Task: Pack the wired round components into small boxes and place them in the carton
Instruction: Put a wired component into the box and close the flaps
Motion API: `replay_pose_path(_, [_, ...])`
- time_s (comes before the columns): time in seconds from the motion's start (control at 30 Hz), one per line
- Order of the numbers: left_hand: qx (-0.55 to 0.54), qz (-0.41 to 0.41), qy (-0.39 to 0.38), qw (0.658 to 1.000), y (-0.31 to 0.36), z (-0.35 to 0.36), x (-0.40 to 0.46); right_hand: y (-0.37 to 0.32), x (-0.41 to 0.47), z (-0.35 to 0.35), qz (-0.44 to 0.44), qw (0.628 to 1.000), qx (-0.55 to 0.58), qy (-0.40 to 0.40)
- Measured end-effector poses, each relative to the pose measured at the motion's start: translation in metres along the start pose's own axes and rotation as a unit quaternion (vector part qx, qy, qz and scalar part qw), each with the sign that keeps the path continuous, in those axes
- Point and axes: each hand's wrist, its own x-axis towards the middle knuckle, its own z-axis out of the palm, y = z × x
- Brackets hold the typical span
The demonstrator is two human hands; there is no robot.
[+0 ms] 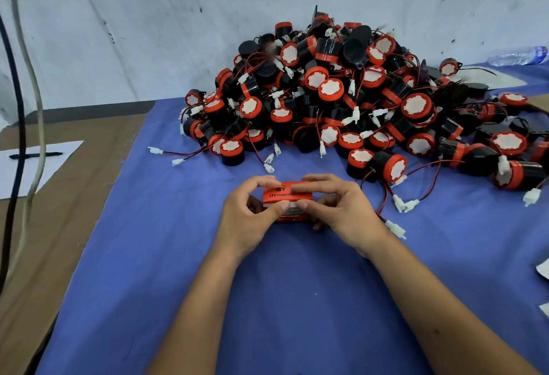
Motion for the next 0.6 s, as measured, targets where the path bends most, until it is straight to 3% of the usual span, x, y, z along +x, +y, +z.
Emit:
replay_pose_path(0.13, [0.032, 0.067, -0.003, 0.997, 0.006, -0.001, -0.001, -0.001, -0.006, 0.005, -0.059, 0.996, -0.050, 0.048])
replay_pose_path(0.27, [0.131, 0.167, 0.032, 0.977, 0.008, 0.001, -0.004, 0.001, -0.012, 0.005, -0.169, 0.956, -0.231, 0.061])
replay_pose_path(0.47, [0.178, 0.183, 0.036, 0.966, 0.007, 0.002, -0.005, 0.002, -0.018, 0.003, -0.218, 0.900, -0.374, 0.042])
replay_pose_path(0.6, [0.212, 0.198, 0.067, 0.955, 0.006, 0.008, -0.007, 0.000, -0.023, 0.009, -0.232, 0.877, -0.414, 0.079])
